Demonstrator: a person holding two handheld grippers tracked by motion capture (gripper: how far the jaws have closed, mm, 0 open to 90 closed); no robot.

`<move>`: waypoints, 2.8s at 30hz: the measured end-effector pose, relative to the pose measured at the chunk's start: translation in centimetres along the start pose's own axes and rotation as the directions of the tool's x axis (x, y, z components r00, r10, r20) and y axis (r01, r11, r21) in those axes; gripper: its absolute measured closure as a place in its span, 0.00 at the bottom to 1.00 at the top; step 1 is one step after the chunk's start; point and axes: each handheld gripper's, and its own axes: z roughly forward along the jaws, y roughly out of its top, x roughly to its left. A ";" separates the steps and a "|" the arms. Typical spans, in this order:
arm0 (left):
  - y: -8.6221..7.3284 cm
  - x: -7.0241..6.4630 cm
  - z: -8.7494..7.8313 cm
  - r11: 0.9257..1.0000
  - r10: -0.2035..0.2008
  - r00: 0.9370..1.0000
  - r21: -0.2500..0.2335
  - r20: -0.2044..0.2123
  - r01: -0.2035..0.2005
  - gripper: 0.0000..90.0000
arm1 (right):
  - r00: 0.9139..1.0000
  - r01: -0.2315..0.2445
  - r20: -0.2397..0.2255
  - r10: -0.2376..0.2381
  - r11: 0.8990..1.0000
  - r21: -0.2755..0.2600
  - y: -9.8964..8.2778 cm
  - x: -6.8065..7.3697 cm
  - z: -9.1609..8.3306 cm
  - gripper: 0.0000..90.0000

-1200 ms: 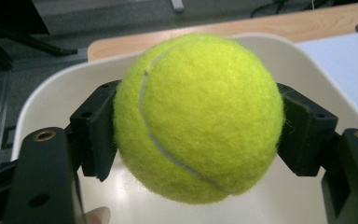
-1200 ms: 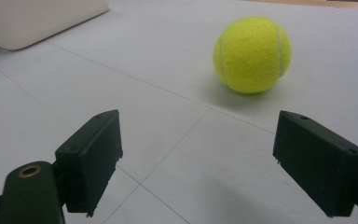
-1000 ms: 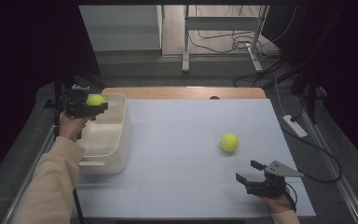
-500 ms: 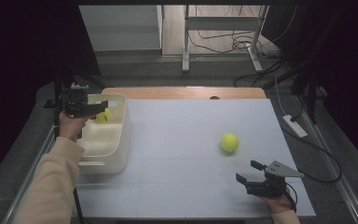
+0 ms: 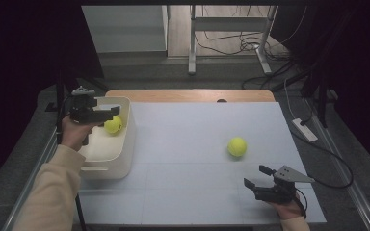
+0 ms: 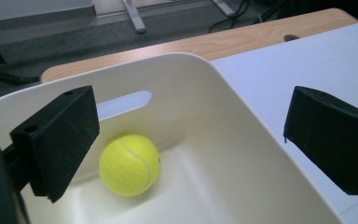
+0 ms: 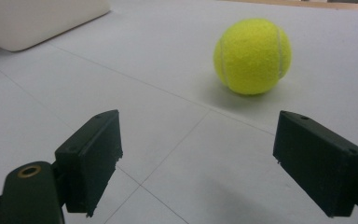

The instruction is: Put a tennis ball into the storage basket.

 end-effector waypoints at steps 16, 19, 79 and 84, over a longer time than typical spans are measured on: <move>-0.9 -2.7 -1.4 0.995 0.004 0.986 -0.095 0.164 0.012 0.05 | 1.000 0.000 -0.012 0.000 1.000 0.003 0.3 0.0 0.6 0.17; -0.9 -3.7 -1.6 0.994 0.027 0.984 -0.109 0.178 -0.008 0.05 | 1.000 -0.002 -0.011 0.002 1.000 -0.001 0.3 -0.1 0.7 0.17; -0.4 -16.3 3.5 0.972 0.230 0.903 -0.119 0.362 -0.200 0.07 | 1.000 0.022 -0.022 -0.022 1.000 0.006 0.4 0.3 0.9 0.17; -0.3 -17.0 4.3 0.973 0.227 0.902 -0.114 0.367 -0.199 0.07 | 0.999 0.018 -0.028 -0.018 1.000 -0.003 0.5 0.4 0.8 0.17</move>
